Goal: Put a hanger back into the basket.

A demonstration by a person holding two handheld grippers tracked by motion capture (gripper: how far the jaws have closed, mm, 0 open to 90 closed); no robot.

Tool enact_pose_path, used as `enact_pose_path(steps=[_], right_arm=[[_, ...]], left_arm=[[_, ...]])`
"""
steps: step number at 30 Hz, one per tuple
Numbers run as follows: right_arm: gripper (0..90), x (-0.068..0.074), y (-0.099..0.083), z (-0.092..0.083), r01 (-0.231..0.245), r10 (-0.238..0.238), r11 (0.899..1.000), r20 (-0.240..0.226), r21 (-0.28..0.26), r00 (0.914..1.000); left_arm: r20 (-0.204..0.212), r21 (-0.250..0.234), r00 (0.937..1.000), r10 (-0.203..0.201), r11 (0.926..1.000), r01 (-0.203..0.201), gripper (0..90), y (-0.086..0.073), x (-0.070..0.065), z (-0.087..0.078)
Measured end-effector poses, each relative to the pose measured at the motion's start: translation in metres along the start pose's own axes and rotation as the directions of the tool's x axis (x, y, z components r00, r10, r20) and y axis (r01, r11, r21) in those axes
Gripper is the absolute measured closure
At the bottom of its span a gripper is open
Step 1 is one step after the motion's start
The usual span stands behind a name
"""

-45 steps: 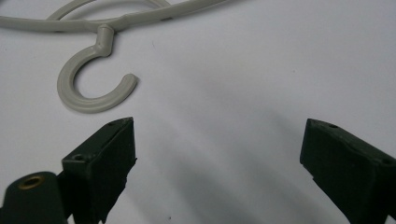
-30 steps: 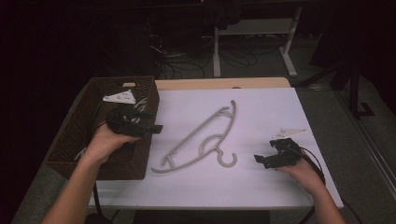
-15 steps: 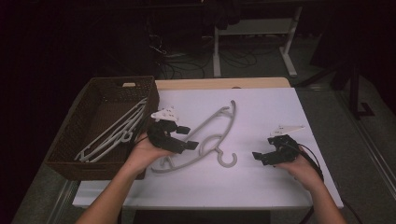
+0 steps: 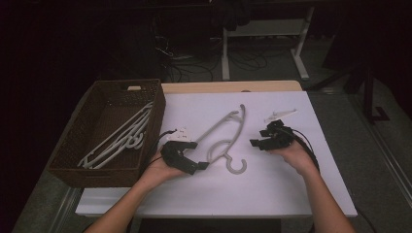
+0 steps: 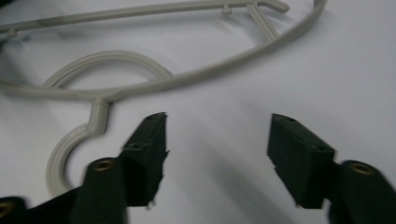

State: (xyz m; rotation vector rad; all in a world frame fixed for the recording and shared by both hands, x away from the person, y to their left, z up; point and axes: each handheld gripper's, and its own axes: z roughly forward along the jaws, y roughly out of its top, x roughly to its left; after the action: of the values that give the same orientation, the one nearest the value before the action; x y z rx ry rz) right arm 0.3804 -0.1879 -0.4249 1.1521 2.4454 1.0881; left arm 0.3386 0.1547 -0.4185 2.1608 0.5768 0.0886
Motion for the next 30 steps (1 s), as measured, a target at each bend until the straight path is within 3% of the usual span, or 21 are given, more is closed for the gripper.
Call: enact_pose_path(steps=[6, 9, 15, 19, 25, 30], right_arm=[[77.7, -0.002, 0.037, 0.03, 0.021, -0.021, 1.0, 0.012, 0.009, 0.9997], [89.1, -0.004, 0.056, 0.045, 0.021, -0.022, 1.0, 0.006, 0.013, 0.9997], [89.2, -0.01, 0.092, 0.074, 0.019, -0.019, 1.0, 0.023, 0.011, 0.9995], [89.2, -0.013, 0.108, 0.094, 0.025, -0.027, 0.999, 0.059, 0.032, 0.9979], [89.2, -0.018, 0.116, 0.121, 0.019, -0.029, 0.995, 0.105, 0.095, 0.994], [89.3, -0.018, 0.115, 0.129, 0.023, -0.039, 0.991, 0.128, 0.129, 0.991]], left_arm=[[-0.007, 0.012, 0.9999, 0.01, 0.9999, -0.01, 2.9, -0.003, 0.0, 0.005], [-0.007, 0.017, 0.9999, 0.014, 0.9998, -0.014, 2.0, -0.004, 0.0, 0.008], [-0.007, 0.024, 0.9998, 0.018, 0.9996, -0.018, 1.1, -0.006, 0.0, 0.011], [-0.004, 0.029, 0.9999, 0.014, 0.9995, -0.014, 1.1, -0.008, 0.0, 0.012], [-0.003, 0.033, 0.9999, 0.017, 0.9993, -0.017, 1.1, -0.008, 0.001, 0.012], [-0.003, 0.059, 0.9998, 0.019, 0.9981, -0.019, 1.2, -0.009, 0.002, 0.015]])
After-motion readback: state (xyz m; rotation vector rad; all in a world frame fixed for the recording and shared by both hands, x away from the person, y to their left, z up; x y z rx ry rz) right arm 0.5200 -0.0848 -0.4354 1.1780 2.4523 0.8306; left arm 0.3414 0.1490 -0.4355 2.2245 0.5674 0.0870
